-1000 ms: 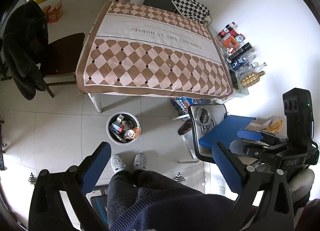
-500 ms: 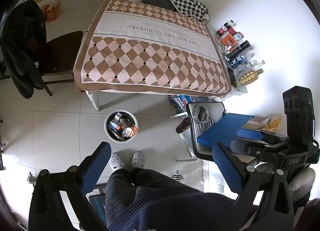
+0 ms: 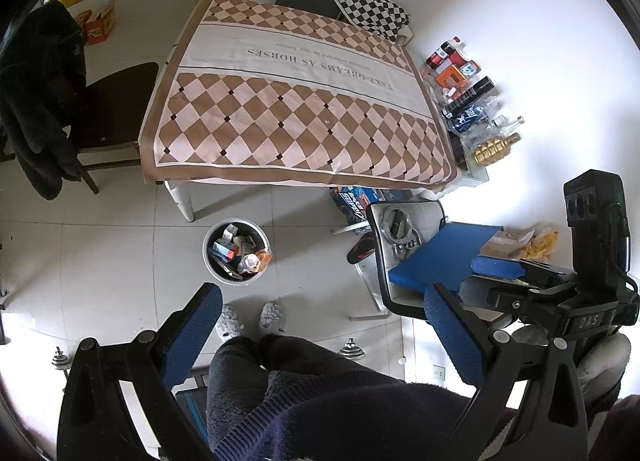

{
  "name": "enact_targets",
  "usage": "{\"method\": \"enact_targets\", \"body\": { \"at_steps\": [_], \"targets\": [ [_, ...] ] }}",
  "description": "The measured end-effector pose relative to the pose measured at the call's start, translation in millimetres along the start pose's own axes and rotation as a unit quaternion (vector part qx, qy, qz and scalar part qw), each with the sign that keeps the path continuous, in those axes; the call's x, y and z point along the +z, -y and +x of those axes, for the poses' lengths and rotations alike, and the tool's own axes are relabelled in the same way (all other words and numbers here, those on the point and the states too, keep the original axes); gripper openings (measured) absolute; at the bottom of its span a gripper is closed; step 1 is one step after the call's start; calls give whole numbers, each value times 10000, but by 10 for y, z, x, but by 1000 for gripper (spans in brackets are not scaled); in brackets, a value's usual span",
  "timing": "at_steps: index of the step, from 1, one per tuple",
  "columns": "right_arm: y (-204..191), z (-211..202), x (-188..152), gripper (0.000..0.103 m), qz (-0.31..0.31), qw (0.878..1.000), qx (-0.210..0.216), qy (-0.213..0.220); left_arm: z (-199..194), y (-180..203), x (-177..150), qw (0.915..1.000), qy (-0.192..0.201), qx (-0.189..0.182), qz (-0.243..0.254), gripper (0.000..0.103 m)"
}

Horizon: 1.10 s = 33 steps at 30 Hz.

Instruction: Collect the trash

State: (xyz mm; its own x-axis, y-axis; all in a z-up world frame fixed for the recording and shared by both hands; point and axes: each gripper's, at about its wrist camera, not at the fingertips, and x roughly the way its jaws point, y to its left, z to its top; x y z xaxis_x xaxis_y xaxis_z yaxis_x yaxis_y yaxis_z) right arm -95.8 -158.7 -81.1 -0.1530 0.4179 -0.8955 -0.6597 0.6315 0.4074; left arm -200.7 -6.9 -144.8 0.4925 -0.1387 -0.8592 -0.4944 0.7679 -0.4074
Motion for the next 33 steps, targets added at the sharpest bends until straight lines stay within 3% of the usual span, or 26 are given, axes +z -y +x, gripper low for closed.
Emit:
{"method": "enact_targets", "body": {
  "at_steps": [33],
  "targets": [
    [-35, 28, 34, 103, 21, 10000, 20, -8, -14, 28, 38, 10000, -19, -10, 30, 103]
  ]
}}
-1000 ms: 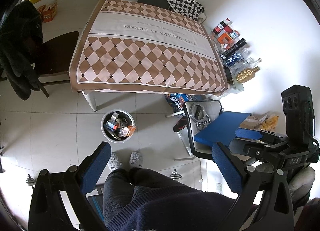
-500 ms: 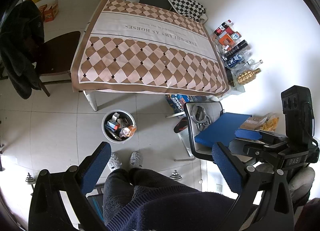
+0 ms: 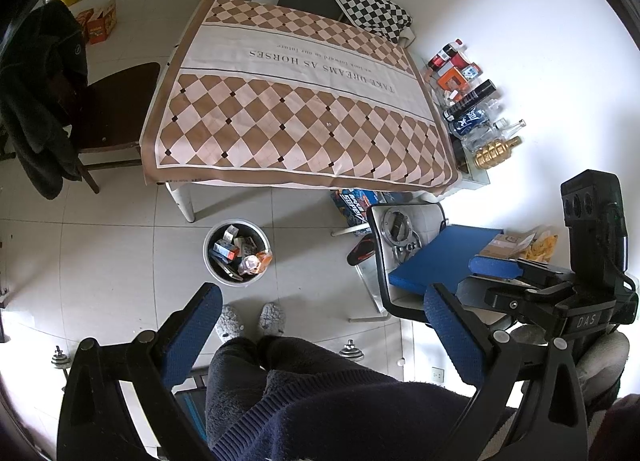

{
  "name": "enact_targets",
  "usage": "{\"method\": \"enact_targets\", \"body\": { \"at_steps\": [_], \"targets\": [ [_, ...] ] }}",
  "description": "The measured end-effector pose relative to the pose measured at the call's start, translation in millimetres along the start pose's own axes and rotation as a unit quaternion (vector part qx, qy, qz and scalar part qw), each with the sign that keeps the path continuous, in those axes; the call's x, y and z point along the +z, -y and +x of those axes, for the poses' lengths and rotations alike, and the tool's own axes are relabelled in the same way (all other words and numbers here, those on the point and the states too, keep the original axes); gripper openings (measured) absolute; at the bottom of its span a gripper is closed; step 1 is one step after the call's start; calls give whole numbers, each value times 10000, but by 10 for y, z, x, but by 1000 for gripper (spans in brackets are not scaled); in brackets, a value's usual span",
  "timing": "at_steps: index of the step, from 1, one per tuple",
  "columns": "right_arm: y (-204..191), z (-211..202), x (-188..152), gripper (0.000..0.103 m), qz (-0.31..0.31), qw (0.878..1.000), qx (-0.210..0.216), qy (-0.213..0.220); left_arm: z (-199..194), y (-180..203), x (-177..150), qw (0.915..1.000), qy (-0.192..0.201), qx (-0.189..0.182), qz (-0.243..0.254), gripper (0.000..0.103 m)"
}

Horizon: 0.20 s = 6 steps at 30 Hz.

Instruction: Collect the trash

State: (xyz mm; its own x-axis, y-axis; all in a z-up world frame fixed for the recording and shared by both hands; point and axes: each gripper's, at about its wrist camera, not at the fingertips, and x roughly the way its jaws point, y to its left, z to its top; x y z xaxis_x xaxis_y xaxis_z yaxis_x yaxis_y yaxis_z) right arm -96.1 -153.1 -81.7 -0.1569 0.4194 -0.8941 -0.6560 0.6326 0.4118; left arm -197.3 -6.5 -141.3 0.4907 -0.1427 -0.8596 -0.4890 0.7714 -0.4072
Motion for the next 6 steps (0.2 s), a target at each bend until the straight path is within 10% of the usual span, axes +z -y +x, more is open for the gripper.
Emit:
{"method": "enact_targets", "body": {
  "at_steps": [6],
  "targets": [
    [3, 2, 7, 103, -2, 10000, 4, -12, -10, 30, 13, 10000, 16, -34, -7, 103]
  ]
}}
